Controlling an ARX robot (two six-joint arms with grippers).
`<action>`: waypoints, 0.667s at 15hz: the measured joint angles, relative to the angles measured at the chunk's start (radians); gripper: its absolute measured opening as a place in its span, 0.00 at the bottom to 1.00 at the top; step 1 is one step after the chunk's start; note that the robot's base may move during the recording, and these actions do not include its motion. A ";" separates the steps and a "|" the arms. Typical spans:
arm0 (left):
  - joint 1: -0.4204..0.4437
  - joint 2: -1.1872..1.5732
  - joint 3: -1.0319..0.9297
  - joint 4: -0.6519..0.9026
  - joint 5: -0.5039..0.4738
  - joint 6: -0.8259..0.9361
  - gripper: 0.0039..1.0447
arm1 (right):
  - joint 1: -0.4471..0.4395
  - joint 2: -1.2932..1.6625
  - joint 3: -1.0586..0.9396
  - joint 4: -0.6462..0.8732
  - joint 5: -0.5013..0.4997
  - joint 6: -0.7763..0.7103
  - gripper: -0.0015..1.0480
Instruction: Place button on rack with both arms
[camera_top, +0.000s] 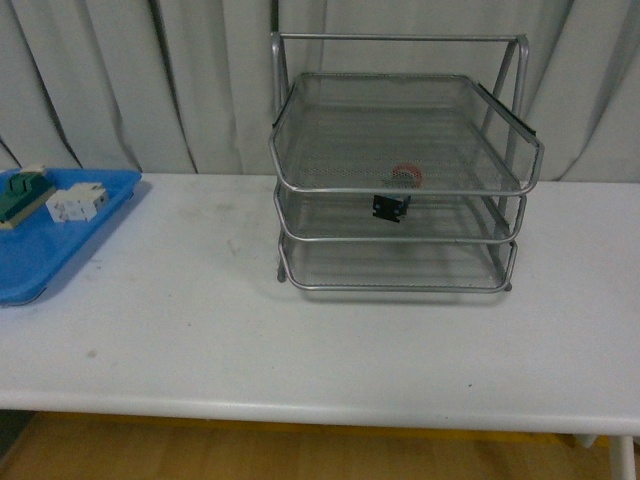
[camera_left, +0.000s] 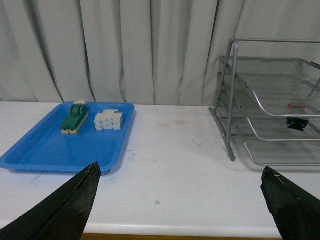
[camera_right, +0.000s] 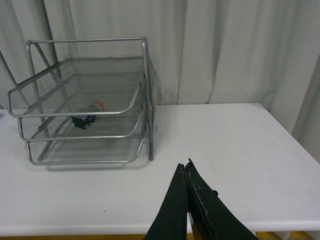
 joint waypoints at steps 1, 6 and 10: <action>0.000 0.000 0.000 -0.001 0.000 0.000 0.94 | 0.000 -0.002 0.000 0.005 0.000 0.000 0.02; 0.000 0.000 0.000 -0.001 0.000 0.000 0.94 | 0.000 -0.002 0.000 0.006 0.000 0.000 0.27; 0.000 0.000 0.000 -0.001 0.000 0.000 0.94 | 0.000 -0.002 0.000 0.006 0.000 0.000 0.72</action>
